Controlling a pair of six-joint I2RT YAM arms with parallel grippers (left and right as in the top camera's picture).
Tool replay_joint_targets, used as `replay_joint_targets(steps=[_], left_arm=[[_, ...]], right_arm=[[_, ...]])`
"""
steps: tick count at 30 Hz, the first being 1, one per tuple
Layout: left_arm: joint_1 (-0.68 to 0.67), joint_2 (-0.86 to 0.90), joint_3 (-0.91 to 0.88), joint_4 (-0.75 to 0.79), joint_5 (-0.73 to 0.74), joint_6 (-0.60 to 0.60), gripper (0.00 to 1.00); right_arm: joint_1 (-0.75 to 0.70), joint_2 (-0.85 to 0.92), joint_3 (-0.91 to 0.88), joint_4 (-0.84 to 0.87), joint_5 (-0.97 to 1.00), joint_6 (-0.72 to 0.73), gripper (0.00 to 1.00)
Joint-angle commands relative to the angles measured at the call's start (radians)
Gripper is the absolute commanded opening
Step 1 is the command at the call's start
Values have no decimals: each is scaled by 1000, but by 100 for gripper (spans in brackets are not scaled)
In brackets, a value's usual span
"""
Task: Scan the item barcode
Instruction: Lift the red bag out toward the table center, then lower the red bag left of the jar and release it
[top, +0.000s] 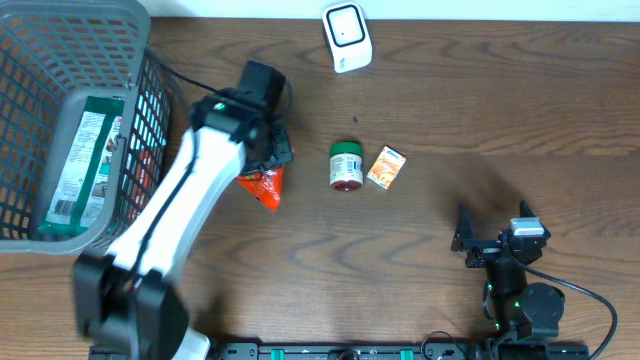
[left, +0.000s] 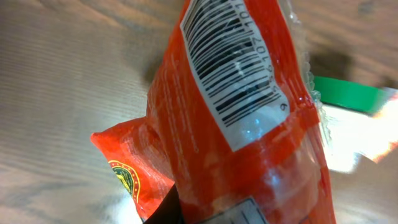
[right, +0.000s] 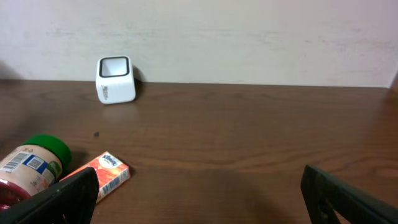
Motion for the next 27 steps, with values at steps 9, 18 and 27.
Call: replay_joint_targets(steps=[9, 18, 27], left_arm=[[24, 100, 74, 87, 22, 63, 73], [33, -3, 125, 74, 51, 132, 21], [-4, 120, 23, 140, 131, 165, 13]], right_arm=[[4, -4, -2, -4, -5, 13, 99], [4, -4, -2, -4, -5, 13, 99], [4, -4, -2, -4, -5, 13, 99]])
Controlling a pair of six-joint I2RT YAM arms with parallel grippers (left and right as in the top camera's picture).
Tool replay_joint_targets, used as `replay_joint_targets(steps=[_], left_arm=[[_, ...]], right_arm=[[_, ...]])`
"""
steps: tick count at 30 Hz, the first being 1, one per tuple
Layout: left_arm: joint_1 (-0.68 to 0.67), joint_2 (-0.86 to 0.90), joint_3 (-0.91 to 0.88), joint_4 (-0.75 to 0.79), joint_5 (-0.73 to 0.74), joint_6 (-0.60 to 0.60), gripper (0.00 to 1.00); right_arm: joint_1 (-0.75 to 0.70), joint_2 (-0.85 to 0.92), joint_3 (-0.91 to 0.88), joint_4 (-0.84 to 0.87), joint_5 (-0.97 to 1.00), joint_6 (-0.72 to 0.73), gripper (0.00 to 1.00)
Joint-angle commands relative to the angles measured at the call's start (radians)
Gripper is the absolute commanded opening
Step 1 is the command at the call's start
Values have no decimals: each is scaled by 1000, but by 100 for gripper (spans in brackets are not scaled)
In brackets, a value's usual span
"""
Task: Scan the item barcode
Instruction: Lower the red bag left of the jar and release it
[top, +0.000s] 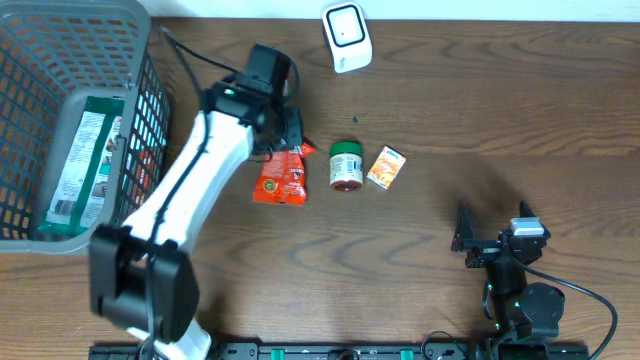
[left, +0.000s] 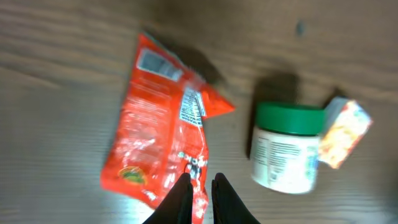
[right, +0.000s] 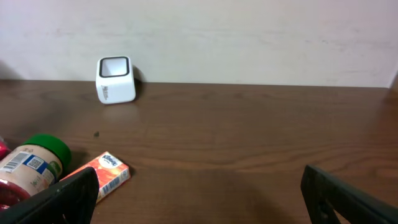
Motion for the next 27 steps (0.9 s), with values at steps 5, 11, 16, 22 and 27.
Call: replay_joint_targets(steps=[5, 11, 16, 22, 27], left_arm=[[-19, 187, -52, 47, 22, 25, 13], [-18, 268, -52, -39, 17, 59, 13], [-21, 237, -45, -67, 21, 79, 14], [-11, 69, -24, -2, 17, 84, 16], [-12, 8, -24, 79, 13, 84, 17]], right_arm=[[4, -5, -2, -4, -5, 13, 99], [4, -5, -2, -4, -5, 13, 99], [4, -5, -2, -4, -5, 13, 99], [4, -5, -2, -4, -5, 13, 99], [4, -5, -2, -4, -5, 13, 99]])
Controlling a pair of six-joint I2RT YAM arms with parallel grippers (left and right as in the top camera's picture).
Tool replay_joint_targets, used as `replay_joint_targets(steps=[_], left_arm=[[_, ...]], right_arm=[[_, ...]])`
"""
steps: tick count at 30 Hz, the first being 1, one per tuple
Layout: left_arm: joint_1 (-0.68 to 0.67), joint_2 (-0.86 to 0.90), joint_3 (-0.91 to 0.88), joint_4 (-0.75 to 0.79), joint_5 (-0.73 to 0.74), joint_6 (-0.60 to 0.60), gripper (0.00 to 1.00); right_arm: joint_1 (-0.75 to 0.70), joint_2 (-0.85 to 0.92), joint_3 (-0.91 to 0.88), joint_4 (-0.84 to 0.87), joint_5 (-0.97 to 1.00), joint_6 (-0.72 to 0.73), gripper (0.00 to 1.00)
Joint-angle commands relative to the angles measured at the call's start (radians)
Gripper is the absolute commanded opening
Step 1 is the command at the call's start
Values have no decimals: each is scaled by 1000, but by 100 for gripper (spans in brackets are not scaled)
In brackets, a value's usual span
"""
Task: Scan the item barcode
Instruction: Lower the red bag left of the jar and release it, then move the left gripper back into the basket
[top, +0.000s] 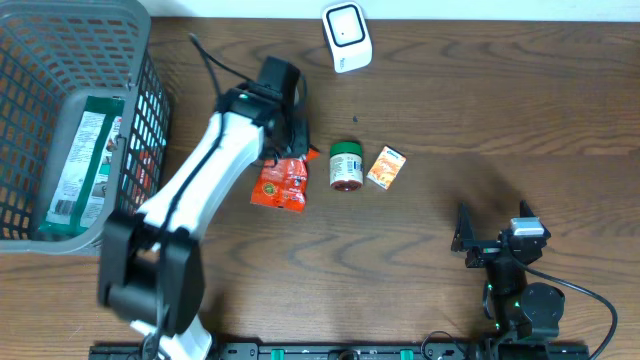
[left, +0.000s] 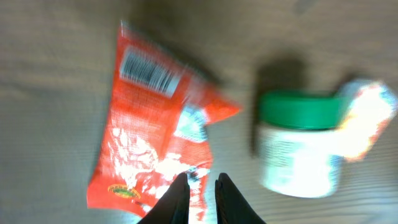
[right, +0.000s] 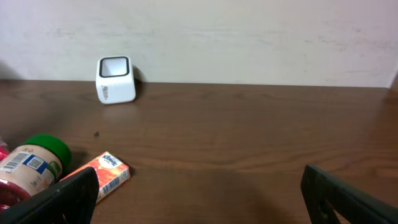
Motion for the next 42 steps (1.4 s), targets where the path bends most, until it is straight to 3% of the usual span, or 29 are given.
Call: replay_joint_targets(steps=[1, 6, 15, 20, 22, 27, 30, 33, 37, 42], left_arm=[[4, -16, 16, 24, -15, 13, 17], [4, 57, 15, 34, -95, 2, 17], [2, 273, 14, 34, -55, 2, 17], [5, 284, 22, 33, -42, 6, 17], [10, 249, 34, 30, -43, 11, 25], [35, 84, 97, 0, -43, 70, 67], [85, -48, 195, -72, -45, 140, 76], [159, -130, 298, -151, -74, 150, 79], [340, -225, 412, -204, -77, 167, 80], [621, -273, 425, -192, -71, 167, 85]], right_arm=[[4, -5, -2, -4, -5, 13, 99], [4, -5, -2, -4, -5, 13, 99], [4, -5, -2, -4, -5, 13, 99], [4, -5, -2, -4, -5, 13, 99], [4, -5, -2, -4, -5, 13, 99], [4, -5, -2, -4, -5, 13, 99], [4, -5, -2, -4, -5, 13, 99], [4, -5, -2, -4, -5, 13, 99], [4, -5, -2, -4, -5, 13, 99], [4, -5, -2, -4, -5, 13, 99]])
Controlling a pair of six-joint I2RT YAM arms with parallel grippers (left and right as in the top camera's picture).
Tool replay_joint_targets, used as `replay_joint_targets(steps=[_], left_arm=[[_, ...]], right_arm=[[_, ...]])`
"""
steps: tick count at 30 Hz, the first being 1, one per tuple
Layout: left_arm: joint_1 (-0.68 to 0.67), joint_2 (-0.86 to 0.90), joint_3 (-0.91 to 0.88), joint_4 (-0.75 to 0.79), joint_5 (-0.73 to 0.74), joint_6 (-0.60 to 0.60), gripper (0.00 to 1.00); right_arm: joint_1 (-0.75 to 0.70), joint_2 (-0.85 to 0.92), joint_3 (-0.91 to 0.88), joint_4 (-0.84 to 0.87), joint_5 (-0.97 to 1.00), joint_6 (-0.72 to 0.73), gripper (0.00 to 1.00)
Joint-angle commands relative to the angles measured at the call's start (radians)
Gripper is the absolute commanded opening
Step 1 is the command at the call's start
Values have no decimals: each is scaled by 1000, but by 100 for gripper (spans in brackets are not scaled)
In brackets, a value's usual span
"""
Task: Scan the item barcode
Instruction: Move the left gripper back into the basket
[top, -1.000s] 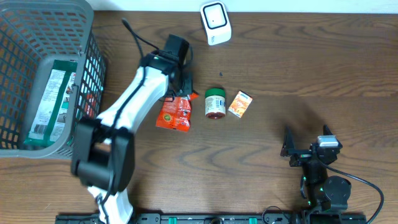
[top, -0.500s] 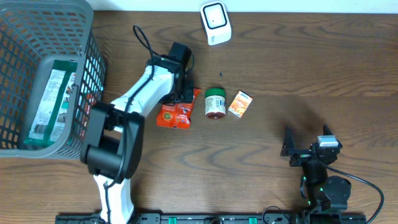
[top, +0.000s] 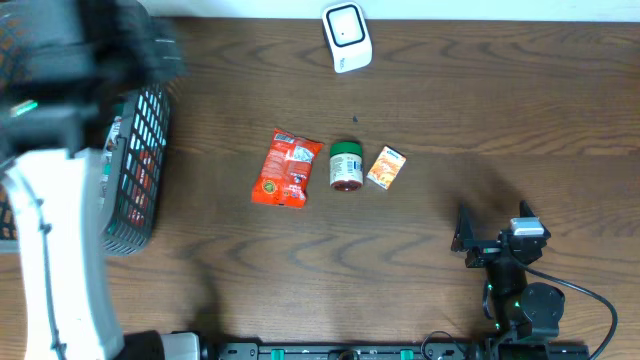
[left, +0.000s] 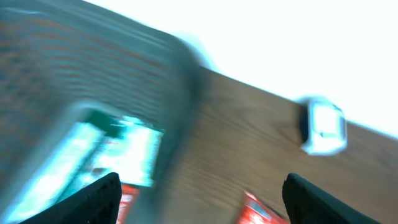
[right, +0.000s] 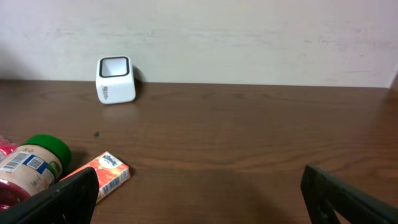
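Observation:
A red snack packet lies flat on the table, left of a green-lidded jar; nothing holds it. The white scanner stands at the back edge. My left arm is a blur at the far left over the grey basket. In the left wrist view my left gripper is open wide and empty, looking down at the basket and a green packet inside it. My right gripper rests open at the front right, holding nothing.
An orange tissue box lies right of the jar. The basket fills the left end of the table and holds the green packet and something red. The right arm's base sits at the front right.
My left gripper was over the red packet beside the jar with its fingers close together. Now it is open and over the basket at the far left. The packet stays on the table.
First my left gripper held the red packet up, its barcode showing in the wrist view. Then the packet lay beside the jar with the gripper's fingers still at its edge, twice over. Now the packet lies free and the left arm is at the basket. The right arm never moved.

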Motion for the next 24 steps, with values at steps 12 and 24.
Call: replay_joint_targets(steps=[12, 24], left_arm=[[408, 264, -13, 52, 204, 63, 99], [396, 510, -14, -42, 414, 383, 98]], right_arm=[[4, -4, -2, -4, -5, 13, 99], [4, -4, -2, -4, -5, 13, 99]])
